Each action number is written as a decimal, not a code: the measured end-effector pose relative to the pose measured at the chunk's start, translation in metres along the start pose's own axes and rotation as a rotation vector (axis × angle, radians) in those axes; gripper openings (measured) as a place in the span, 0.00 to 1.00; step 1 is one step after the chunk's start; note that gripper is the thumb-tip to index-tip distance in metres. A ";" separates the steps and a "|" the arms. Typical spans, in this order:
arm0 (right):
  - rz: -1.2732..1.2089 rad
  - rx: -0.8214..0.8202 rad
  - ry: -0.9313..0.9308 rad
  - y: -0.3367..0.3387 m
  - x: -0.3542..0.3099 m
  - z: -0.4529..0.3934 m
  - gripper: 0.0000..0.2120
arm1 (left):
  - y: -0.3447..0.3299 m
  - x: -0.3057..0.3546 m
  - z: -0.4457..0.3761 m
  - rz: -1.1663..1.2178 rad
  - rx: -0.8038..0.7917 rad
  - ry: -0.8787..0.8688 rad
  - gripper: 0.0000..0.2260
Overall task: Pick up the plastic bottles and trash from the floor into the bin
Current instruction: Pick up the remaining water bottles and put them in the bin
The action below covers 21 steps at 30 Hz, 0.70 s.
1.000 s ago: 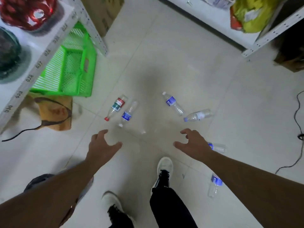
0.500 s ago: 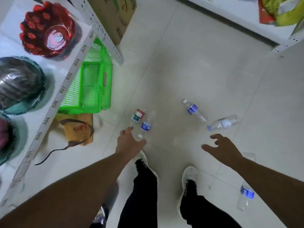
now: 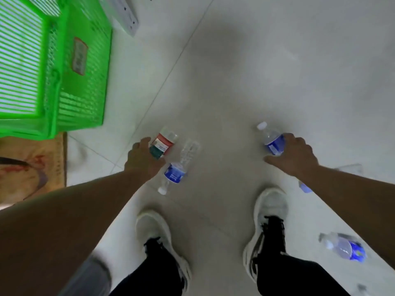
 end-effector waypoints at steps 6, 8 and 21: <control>0.062 0.054 0.117 -0.045 0.003 -0.025 0.33 | -0.040 -0.015 -0.014 -0.072 0.101 -0.046 0.34; 0.001 0.072 0.166 -0.035 -0.013 0.001 0.30 | -0.020 -0.009 0.006 -0.059 0.144 -0.081 0.34; -0.135 -0.061 0.312 0.162 -0.155 0.193 0.29 | 0.199 0.077 0.217 0.150 0.246 -0.044 0.32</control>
Point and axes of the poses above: each hand's wrist, its own z-axis away from the middle knuckle, its own y-axis out of the back of the hand, x = y × z, the point moved 2 cm from there along -z, towards the middle knuckle, and after that the axes turned 2 degrees about z, right-handed, at the moved point
